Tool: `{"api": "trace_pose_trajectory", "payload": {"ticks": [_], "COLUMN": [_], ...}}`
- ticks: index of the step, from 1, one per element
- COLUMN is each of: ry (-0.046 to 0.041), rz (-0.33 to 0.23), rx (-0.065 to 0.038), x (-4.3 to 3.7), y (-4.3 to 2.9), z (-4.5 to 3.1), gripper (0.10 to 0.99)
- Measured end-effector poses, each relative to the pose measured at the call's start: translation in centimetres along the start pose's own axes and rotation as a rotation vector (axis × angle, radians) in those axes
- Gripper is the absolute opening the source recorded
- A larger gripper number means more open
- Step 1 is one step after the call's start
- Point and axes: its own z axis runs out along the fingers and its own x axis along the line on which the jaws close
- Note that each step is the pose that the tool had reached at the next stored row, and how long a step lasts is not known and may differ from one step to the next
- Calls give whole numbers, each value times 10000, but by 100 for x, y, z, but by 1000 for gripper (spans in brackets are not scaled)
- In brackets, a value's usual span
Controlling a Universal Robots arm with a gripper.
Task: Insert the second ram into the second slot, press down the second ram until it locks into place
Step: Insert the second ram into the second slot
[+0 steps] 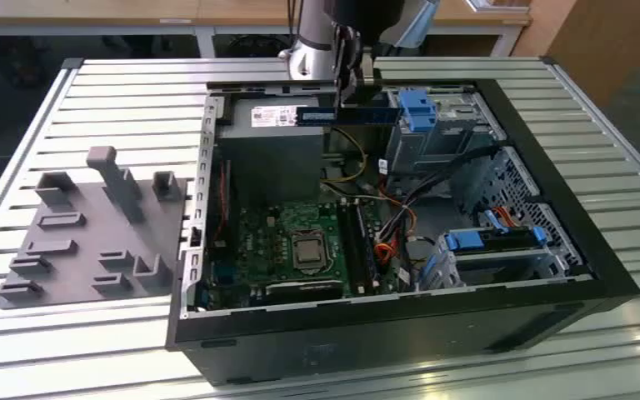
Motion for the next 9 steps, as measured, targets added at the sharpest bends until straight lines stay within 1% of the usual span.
{"api": "trace_pose_trajectory", "payload": {"ticks": [9], "ry": [1], "rz": [0], "rx": [-1], "x": [10], "y": [1], "z": [-1], "gripper": [137]}}
